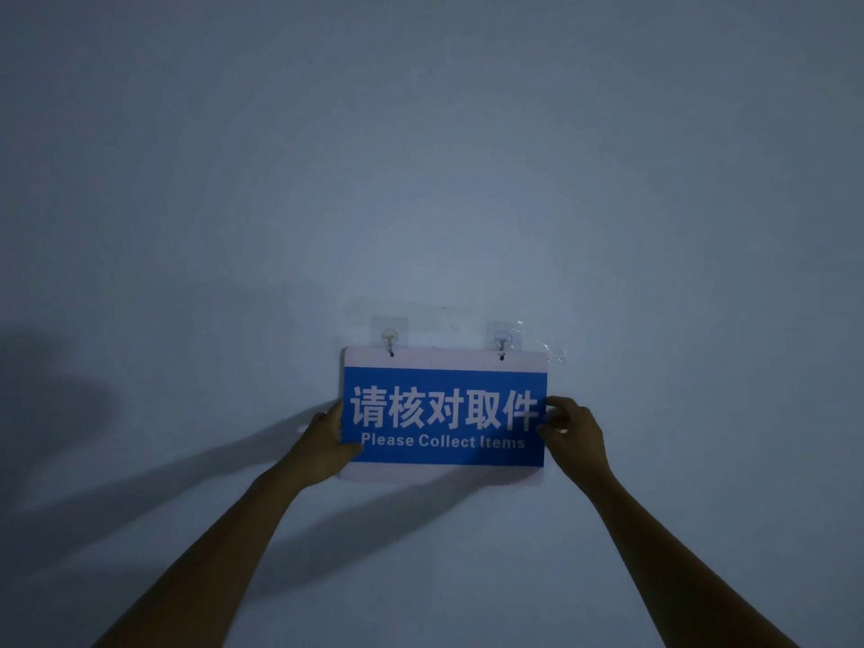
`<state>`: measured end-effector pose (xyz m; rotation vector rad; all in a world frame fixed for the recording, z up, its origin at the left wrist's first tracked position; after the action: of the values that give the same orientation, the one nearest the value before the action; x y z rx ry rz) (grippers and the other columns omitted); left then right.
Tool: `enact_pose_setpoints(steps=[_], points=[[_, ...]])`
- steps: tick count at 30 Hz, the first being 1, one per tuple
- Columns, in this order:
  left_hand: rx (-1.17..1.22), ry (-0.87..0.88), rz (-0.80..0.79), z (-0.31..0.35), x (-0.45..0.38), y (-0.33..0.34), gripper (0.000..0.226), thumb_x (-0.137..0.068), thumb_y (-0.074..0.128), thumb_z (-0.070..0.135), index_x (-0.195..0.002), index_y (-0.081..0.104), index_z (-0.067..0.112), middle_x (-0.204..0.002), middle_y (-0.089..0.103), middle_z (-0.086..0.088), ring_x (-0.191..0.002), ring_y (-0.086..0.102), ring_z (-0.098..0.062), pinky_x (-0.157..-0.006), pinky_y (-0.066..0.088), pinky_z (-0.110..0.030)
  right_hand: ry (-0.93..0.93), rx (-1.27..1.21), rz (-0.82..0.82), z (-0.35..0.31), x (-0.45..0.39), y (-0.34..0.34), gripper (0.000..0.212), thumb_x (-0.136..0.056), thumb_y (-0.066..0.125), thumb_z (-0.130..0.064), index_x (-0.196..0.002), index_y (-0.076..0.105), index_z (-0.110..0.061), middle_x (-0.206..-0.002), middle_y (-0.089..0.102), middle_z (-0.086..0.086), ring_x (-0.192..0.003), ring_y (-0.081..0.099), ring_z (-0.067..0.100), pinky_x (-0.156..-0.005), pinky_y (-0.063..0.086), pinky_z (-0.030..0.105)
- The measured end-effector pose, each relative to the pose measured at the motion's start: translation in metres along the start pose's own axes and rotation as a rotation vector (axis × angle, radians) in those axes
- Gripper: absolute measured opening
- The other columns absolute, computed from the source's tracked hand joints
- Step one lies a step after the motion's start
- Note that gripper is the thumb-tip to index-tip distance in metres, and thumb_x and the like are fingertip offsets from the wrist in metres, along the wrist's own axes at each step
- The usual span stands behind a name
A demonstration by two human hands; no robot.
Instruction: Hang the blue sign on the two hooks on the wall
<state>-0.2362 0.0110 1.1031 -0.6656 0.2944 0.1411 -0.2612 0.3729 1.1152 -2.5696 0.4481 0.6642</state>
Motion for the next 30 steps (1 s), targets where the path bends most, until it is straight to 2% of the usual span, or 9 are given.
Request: enact_pose_setpoints(steps=[3, 7, 10, 14, 17, 20, 23, 27, 30], points=[[0.006, -0.013, 0.075, 0.009, 0.002, -0.012, 0.066, -0.077, 0.067, 0.021, -0.137, 0.04, 0.022, -0.143, 0.043, -0.011, -0.12, 0.056, -0.03, -0.097, 0.051, -0.047, -0.027, 0.067, -0.09, -0.008, -0.002, 0.002, 0.041, -0.086, 0.062, -0.006, -0.125, 0.049, -0.008, -0.122, 0.062, 0.011, -0.106, 0.062, 0.026, -0.077, 0.051, 0.029], [0.13, -0.076, 0.291, 0.034, -0.007, -0.052, 0.074, -0.084, 0.065, 0.015, -0.146, 0.027, 0.009, -0.152, 0.031, -0.013, -0.131, 0.045, -0.031, -0.098, 0.044, -0.041, -0.038, -0.045, -0.001, -0.041, -0.023, -0.006, 0.048, -0.088, 0.061, -0.01, -0.132, 0.043, -0.007, -0.122, 0.057, 0.012, -0.109, 0.061, 0.029, -0.074, 0.055, 0.03], [0.188, -0.119, 0.251, 0.042, -0.015, -0.044, 0.062, -0.081, 0.067, 0.013, -0.137, 0.041, 0.004, -0.145, 0.039, -0.015, -0.122, 0.054, -0.034, -0.093, 0.048, -0.039, 0.008, -0.078, 0.006, -0.047, -0.029, 0.005, 0.033, -0.09, 0.048, -0.009, -0.123, 0.051, -0.003, -0.117, 0.06, 0.016, -0.094, 0.065, 0.028, -0.062, 0.055, 0.024], [0.172, -0.057, 0.204, 0.032, -0.019, -0.03, 0.052, -0.068, 0.074, 0.019, -0.117, 0.056, 0.012, -0.127, 0.056, -0.019, -0.098, 0.067, -0.031, -0.086, 0.057, -0.048, -0.015, -0.117, 0.001, -0.04, -0.026, 0.016, 0.031, -0.091, 0.044, -0.008, -0.121, 0.053, -0.004, -0.124, 0.051, 0.015, -0.105, 0.061, 0.031, -0.079, 0.06, 0.038], [0.175, -0.029, 0.169, 0.033, -0.018, -0.029, 0.053, -0.068, 0.072, 0.019, -0.118, 0.054, 0.017, -0.127, 0.057, -0.015, -0.1, 0.066, -0.029, -0.088, 0.056, -0.048, 0.046, -0.256, 0.024, -0.036, -0.019, 0.015, 0.038, -0.093, 0.047, -0.006, -0.131, 0.042, -0.004, -0.121, 0.055, 0.014, -0.105, 0.062, 0.029, -0.065, 0.057, 0.026], [0.259, -0.044, 0.144, 0.039, -0.008, -0.033, 0.039, -0.083, 0.063, 0.012, -0.121, 0.058, 0.014, -0.124, 0.065, -0.012, -0.097, 0.064, -0.025, -0.082, 0.052, -0.036, 0.045, -0.321, 0.054, -0.031, -0.016, 0.011, 0.042, -0.094, 0.05, -0.013, -0.134, 0.039, -0.009, -0.128, 0.054, 0.013, -0.108, 0.061, 0.027, -0.057, 0.053, 0.017], [0.238, -0.05, 0.132, 0.033, -0.005, -0.038, 0.045, -0.088, 0.057, 0.016, -0.133, 0.052, 0.018, -0.128, 0.062, -0.004, -0.102, 0.058, -0.019, -0.081, 0.045, -0.032, 0.037, -0.288, 0.017, -0.029, -0.015, 0.008, 0.041, -0.095, 0.05, -0.015, -0.134, 0.04, -0.011, -0.134, 0.052, 0.013, -0.118, 0.057, 0.029, -0.062, 0.051, 0.016], [0.219, -0.052, 0.058, 0.034, -0.001, -0.03, 0.05, -0.088, 0.057, 0.014, -0.137, 0.044, 0.018, -0.138, 0.055, -0.007, -0.108, 0.055, -0.02, -0.089, 0.046, -0.036, -0.008, -0.23, -0.07, -0.043, -0.014, 0.007, 0.034, -0.095, 0.048, -0.012, -0.129, 0.045, -0.006, -0.132, 0.055, 0.013, -0.118, 0.058, 0.03, -0.054, 0.052, 0.016], [0.152, -0.038, 0.083, 0.04, 0.008, -0.029, 0.065, -0.089, 0.058, 0.016, -0.146, 0.029, 0.017, -0.151, 0.04, -0.006, -0.131, 0.046, -0.026, -0.096, 0.044, -0.038, -0.003, -0.145, -0.119, -0.05, -0.011, 0.006, 0.035, -0.095, 0.05, -0.013, -0.129, 0.046, -0.005, -0.132, 0.053, 0.011, -0.114, 0.056, 0.026, -0.06, 0.049, 0.017]])
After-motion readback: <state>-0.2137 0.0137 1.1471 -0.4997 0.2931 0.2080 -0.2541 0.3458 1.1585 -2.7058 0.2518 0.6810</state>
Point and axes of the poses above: each hand's wrist, its own x-axis away from the middle knuckle, its own y-axis out of the palm, z = x × y, the point moved 9 cm from there along -x, towards the middle knuckle
